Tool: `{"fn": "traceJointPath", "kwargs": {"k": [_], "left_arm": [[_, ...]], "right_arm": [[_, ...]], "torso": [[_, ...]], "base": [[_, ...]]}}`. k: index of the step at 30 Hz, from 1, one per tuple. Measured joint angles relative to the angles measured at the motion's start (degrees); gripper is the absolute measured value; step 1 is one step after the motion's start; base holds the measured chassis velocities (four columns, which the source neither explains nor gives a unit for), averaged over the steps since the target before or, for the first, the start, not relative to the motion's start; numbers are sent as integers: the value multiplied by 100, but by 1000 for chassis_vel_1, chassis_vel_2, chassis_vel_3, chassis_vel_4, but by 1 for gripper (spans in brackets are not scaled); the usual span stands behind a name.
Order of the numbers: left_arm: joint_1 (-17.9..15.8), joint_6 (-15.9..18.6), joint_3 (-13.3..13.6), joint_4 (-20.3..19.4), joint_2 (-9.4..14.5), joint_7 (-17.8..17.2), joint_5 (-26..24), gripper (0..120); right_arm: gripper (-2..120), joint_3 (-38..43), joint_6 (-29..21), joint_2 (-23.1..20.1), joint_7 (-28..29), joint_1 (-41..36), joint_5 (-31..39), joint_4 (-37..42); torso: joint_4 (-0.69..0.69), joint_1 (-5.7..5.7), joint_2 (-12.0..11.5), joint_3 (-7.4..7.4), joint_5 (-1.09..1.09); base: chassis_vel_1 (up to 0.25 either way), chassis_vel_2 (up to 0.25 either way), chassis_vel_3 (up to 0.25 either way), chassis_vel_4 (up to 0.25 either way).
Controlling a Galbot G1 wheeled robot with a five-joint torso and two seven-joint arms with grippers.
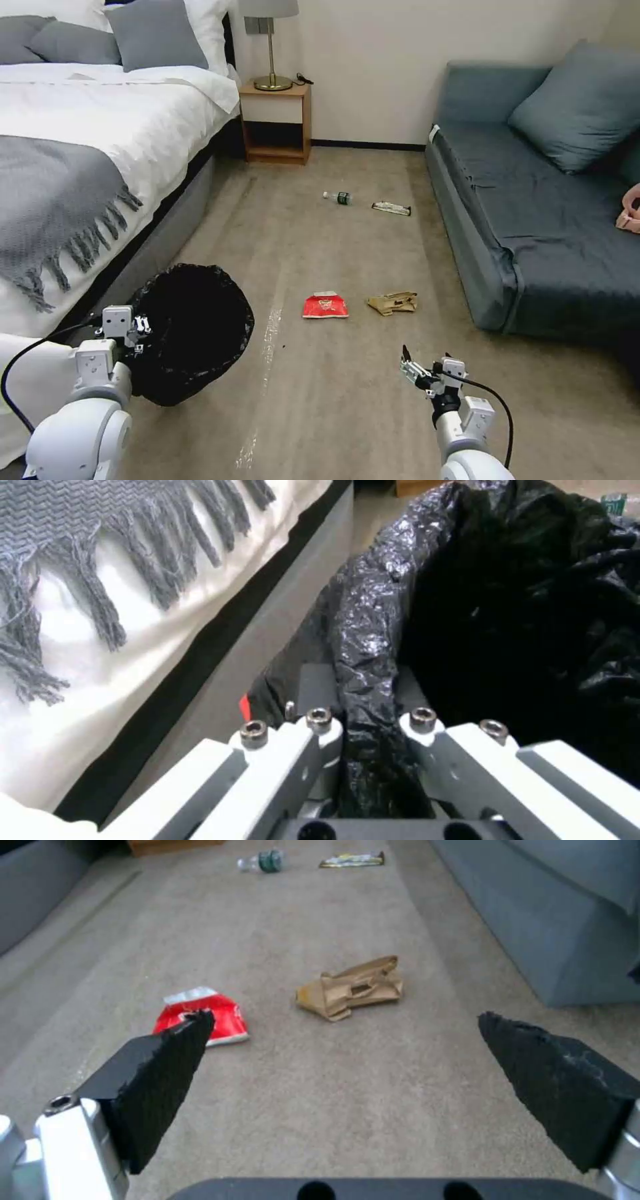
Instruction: Pick up the trash bin, then pick up the garbage on the floor and place it into the trash bin.
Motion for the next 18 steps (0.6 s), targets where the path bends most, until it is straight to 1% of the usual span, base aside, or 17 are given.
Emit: {"fn": "traceJointPath", "kwargs": {"k": [9, 18], "left_arm": [[-101, 19, 120, 144, -1, -11, 45, 4], [-130, 18, 127, 186, 23, -6, 53, 4]], "right_arm": [[100, 32, 18, -9, -35, 98, 34, -156], [100, 15, 40, 10, -59, 142, 35, -270]], "torso": [[0, 0, 0, 0, 0], [0, 0, 0, 0, 0]], "base": [[0, 0, 0, 0], [0, 0, 0, 0]]}}
